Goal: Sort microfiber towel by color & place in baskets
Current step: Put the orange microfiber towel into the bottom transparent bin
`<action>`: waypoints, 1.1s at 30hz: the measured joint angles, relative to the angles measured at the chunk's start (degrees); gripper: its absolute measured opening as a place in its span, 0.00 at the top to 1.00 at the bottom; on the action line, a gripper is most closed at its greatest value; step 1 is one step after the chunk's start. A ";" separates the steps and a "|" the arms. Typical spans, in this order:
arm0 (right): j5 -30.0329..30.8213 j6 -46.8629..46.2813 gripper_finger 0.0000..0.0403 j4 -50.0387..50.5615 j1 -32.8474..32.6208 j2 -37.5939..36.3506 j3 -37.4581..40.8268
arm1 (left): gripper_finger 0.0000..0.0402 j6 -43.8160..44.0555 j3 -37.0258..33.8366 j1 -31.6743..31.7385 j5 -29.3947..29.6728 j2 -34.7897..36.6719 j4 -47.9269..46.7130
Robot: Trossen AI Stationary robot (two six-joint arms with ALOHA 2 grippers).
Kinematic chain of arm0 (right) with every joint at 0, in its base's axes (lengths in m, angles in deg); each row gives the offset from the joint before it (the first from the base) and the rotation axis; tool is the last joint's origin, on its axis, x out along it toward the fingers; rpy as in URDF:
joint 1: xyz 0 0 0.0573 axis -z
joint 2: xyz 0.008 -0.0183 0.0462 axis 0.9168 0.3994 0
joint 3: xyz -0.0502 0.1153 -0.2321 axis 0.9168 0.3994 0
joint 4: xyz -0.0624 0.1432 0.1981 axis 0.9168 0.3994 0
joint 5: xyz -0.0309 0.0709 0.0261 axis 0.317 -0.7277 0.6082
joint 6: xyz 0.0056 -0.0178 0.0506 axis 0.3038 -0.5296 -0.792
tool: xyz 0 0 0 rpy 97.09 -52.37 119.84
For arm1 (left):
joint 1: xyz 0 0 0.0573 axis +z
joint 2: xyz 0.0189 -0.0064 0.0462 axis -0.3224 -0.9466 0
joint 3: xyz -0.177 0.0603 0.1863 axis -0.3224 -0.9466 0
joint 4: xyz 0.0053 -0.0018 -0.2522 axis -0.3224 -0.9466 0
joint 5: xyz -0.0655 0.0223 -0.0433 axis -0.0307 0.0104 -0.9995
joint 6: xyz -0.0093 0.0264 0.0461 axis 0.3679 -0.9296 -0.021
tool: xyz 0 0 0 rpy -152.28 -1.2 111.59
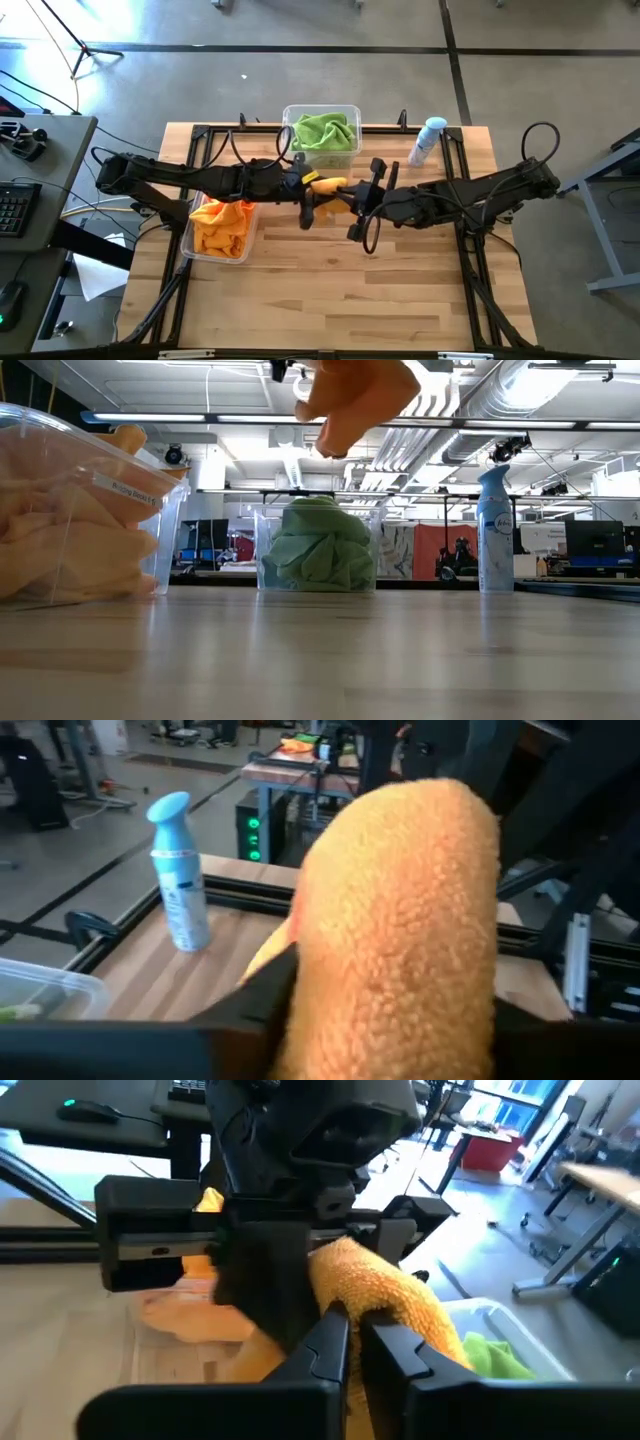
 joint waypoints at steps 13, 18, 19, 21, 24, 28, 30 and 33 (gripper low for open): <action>-5.42 -18.40 0.69 18.86 1.33 -0.85 0.00 | 0.99 3.06 2.28 1.82 3.15 1.01 -11.78; -5.93 -25.67 0.65 27.38 -0.36 -0.85 0.00 | 0.99 4.30 10.87 1.76 11.28 3.84 -33.35; -5.89 -27.01 0.65 29.04 -0.58 -0.85 0.00 | 0.99 5.20 12.72 1.63 12.23 4.38 -38.24; -5.69 -30.14 0.65 32.47 -1.10 -0.85 0.00 | 0.99 8.15 16.25 1.36 12.41 5.81 -47.57; -3.71 -34.87 0.65 35.43 -1.68 -0.85 0.82 | 0.99 16.39 19.05 1.28 12.41 8.99 -59.42; -1.92 -37.76 0.65 36.46 -2.01 -0.79 3.32 | 1.00 32.27 17.90 -0.34 13.71 14.83 -70.81; -1.72 -38.27 0.65 35.46 -1.96 -0.85 4.88 | 1.00 40.72 16.20 -2.41 15.03 17.67 -74.98; -1.76 -39.45 0.65 34.93 -1.95 -0.76 7.17 | 1.00 52.53 11.43 -6.36 15.36 21.78 -77.40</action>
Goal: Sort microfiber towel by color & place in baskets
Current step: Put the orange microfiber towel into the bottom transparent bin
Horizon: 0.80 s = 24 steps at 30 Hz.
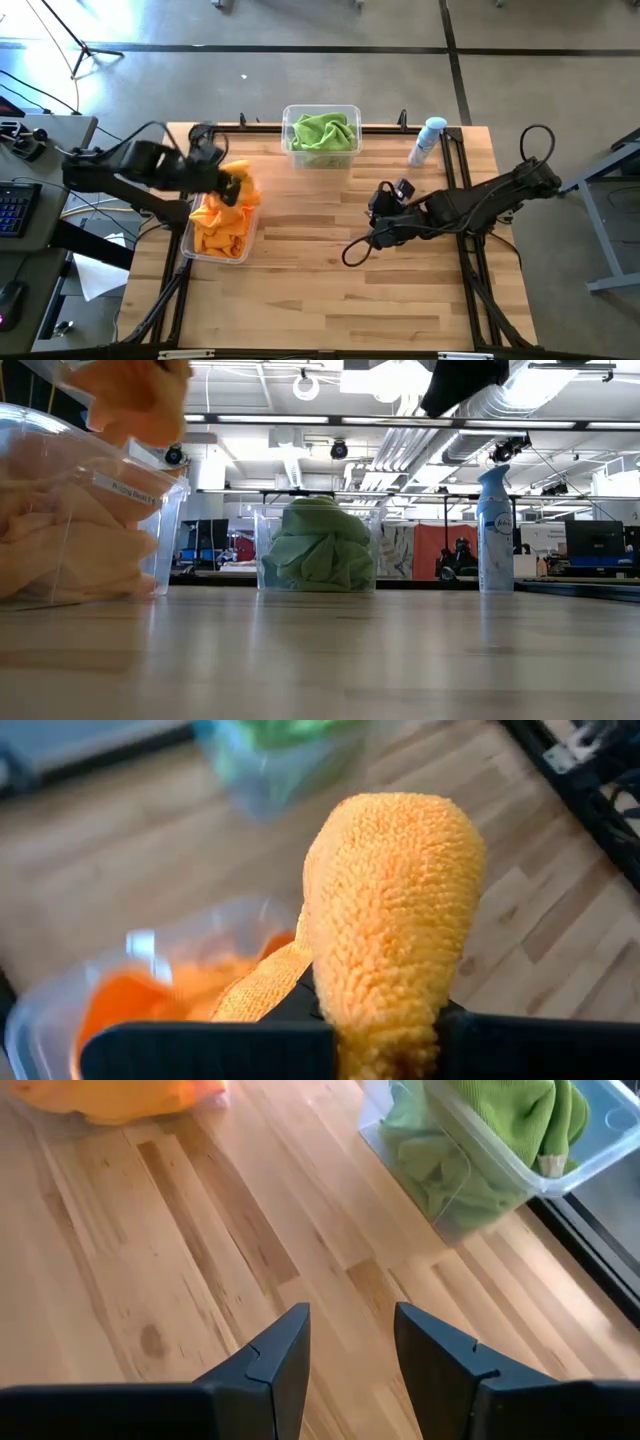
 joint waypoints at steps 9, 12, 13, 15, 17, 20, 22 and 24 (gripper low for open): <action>-0.03 -2.87 0.65 -2.86 0.00 -0.02 4.21 | 1.00 27.82 -22.01 -8.48 -5.50 4.73 0.20; -0.09 -2.40 0.65 -3.84 0.00 -0.02 4.27 | 1.00 31.68 -28.59 -9.23 -9.64 4.58 0.90; -0.07 -2.22 0.65 -4.34 0.00 -0.02 4.27 | 1.00 32.14 -30.59 -9.20 -10.75 4.55 1.81; -0.09 -1.53 0.65 -4.93 0.00 -0.02 4.27 | 0.99 32.82 -34.23 -9.20 -11.86 4.51 5.06; -0.07 -1.25 0.65 -5.71 0.00 -0.02 4.27 | 0.97 32.96 -37.32 -9.18 -11.92 4.55 9.52; -0.09 -1.19 0.65 -6.40 0.00 -0.02 4.27 | 0.94 30.35 -40.12 -9.13 -12.27 4.74 13.19; -0.08 -1.17 0.65 -6.87 0.00 -0.02 4.27 | 0.93 28.67 -40.30 -9.09 -12.40 4.40 13.57; -0.10 -1.17 0.65 -7.16 0.00 -0.02 4.27 | 0.91 28.28 -40.56 -9.09 -12.40 4.23 12.28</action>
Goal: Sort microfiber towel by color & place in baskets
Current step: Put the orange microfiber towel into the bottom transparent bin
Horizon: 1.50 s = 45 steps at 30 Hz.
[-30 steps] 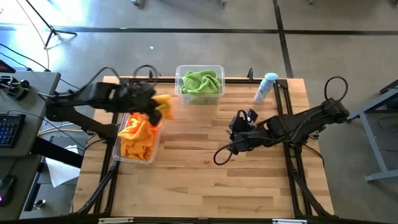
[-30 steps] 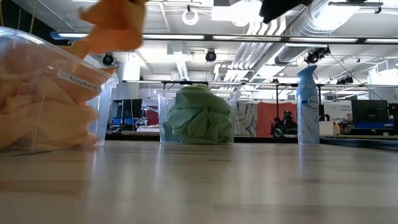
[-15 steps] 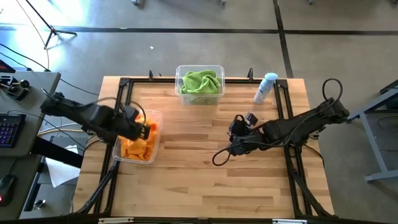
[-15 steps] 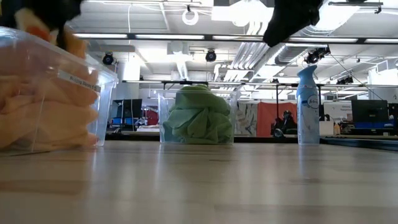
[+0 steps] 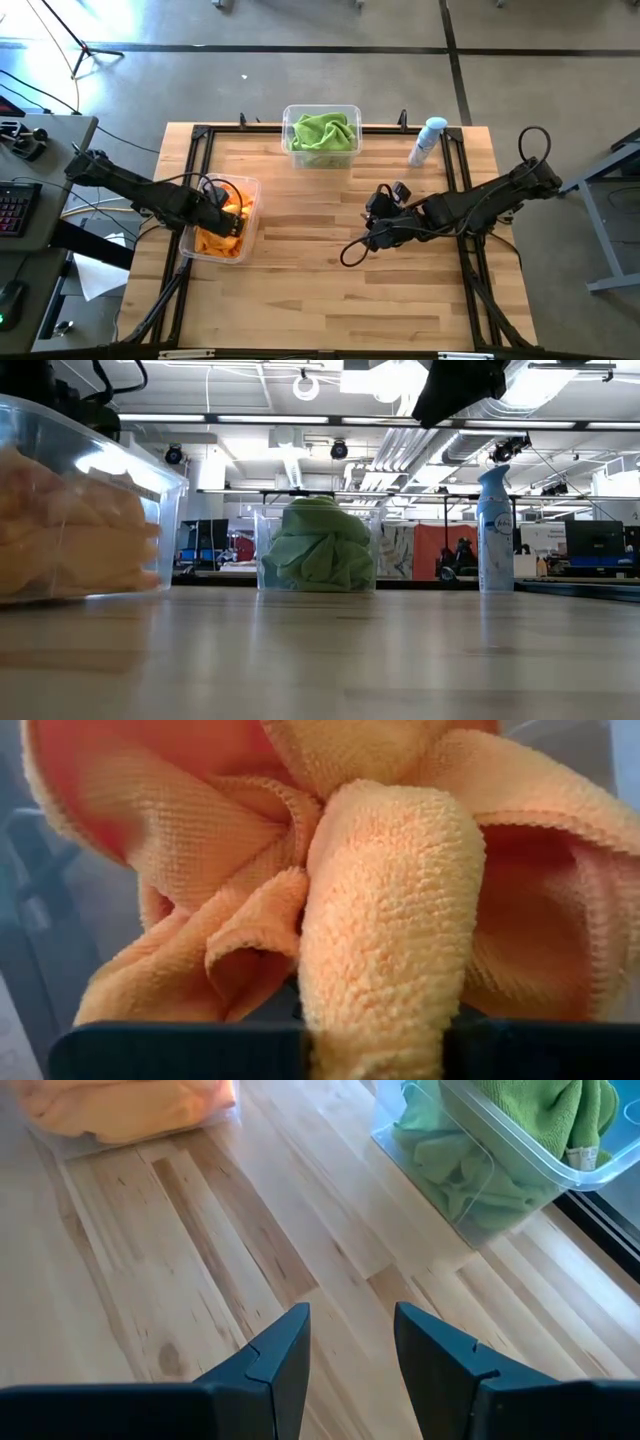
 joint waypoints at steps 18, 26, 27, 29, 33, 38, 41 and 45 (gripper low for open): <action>0.51 -0.42 0.65 -0.84 0.00 0.00 -0.02 | 0.61 -9.15 7.48 0.09 4.52 0.00 -2.00; 0.52 -0.42 0.65 -0.84 0.00 0.00 -0.02 | 0.51 -14.12 10.92 3.78 2.33 0.02 -6.84; 0.52 -0.42 0.65 -0.84 0.00 0.00 -0.02 | 0.51 -15.34 11.81 4.35 1.53 0.02 -7.35; 0.52 -0.42 0.65 -0.84 0.00 0.00 -0.02 | 0.51 -17.81 13.86 5.42 0.24 0.00 -8.39; 1.16 -0.42 0.65 -0.84 0.00 0.00 -0.02 | 0.51 -22.08 18.09 7.49 -1.98 0.02 -9.48; 1.46 -0.42 0.65 -0.84 0.00 0.00 -0.04 | 0.51 -27.74 21.93 9.21 -2.92 0.04 -9.50; 1.46 -0.42 0.65 -0.84 0.00 0.00 -0.04 | 0.51 -30.85 23.66 10.37 -2.75 0.04 -9.63; 1.46 -0.42 0.65 -0.84 0.00 0.00 -0.04 | 0.51 -34.16 26.69 12.44 -1.87 0.04 -10.18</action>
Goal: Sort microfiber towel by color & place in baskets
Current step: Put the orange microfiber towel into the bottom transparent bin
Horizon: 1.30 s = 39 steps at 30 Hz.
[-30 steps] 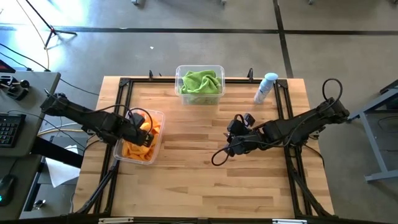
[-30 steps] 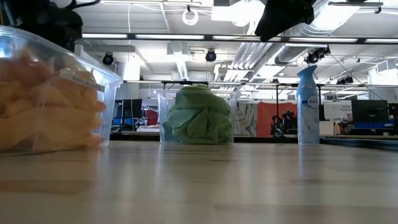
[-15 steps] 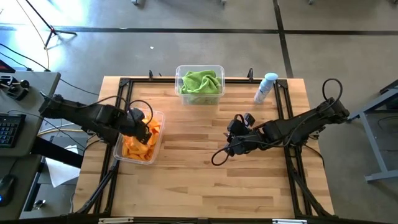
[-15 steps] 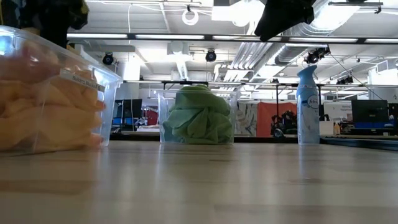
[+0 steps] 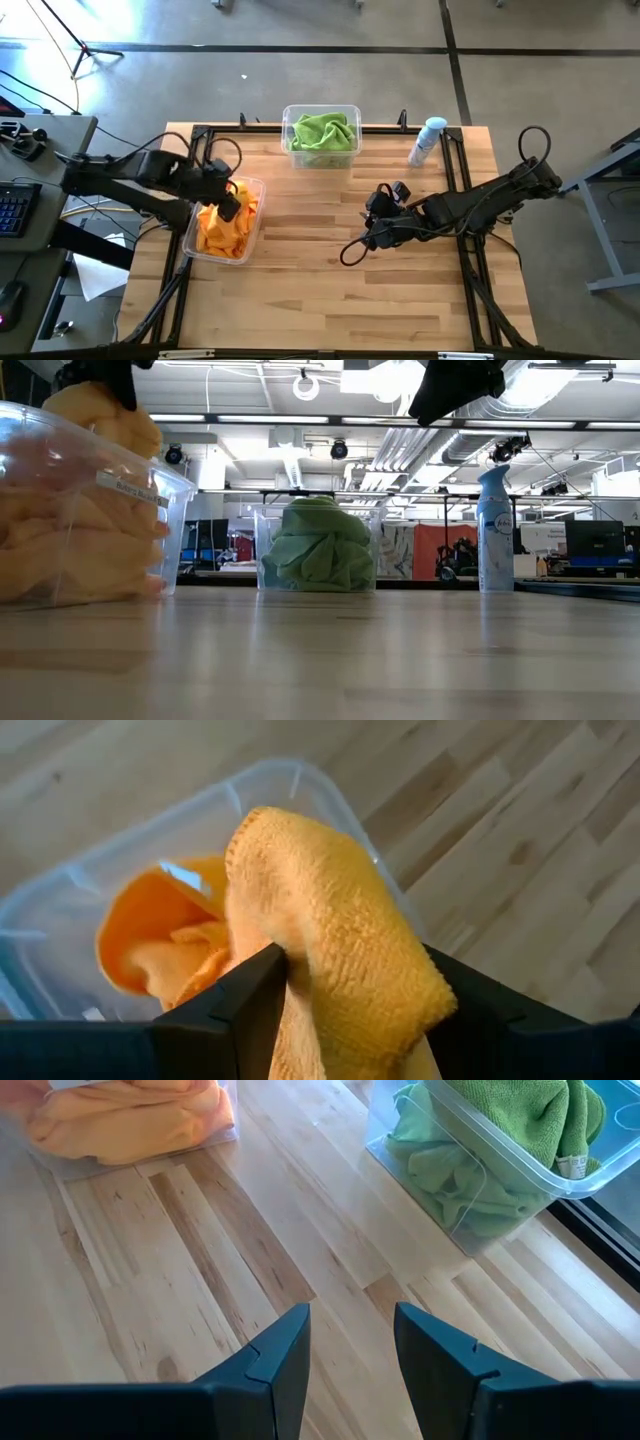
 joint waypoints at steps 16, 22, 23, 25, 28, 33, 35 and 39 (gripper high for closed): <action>0.02 0.00 0.65 0.02 0.00 0.00 -0.02 | 0.51 -15.30 3.25 2.33 -7.60 -1.75 -6.45; 0.04 -0.01 0.65 0.02 0.00 0.00 -0.02 | 0.51 -16.68 4.61 3.81 -5.87 0.34 -8.53; 0.06 -0.02 0.65 0.02 0.01 0.00 -0.02 | 0.51 -16.66 5.40 4.02 -5.28 0.70 -8.51; 0.07 0.00 0.65 0.01 0.01 0.00 -0.02 | 0.51 -16.86 6.97 4.28 -2.40 1.52 -7.40; 0.09 -0.02 0.65 0.00 0.40 0.00 -0.02 | 0.51 -22.76 7.84 4.28 2.56 2.61 -2.25; 0.17 -1.70 0.65 0.00 1.96 0.00 -0.02 | 0.58 -40.74 6.76 4.18 -1.14 1.08 -1.74; 0.19 -2.80 0.65 0.00 2.66 0.00 -0.02 | 0.64 -43.71 4.55 4.06 -2.97 0.03 -1.85; 0.17 -3.10 0.65 -0.24 3.61 0.00 -0.02 | 0.85 -44.61 -0.99 4.03 -4.16 -2.79 -1.50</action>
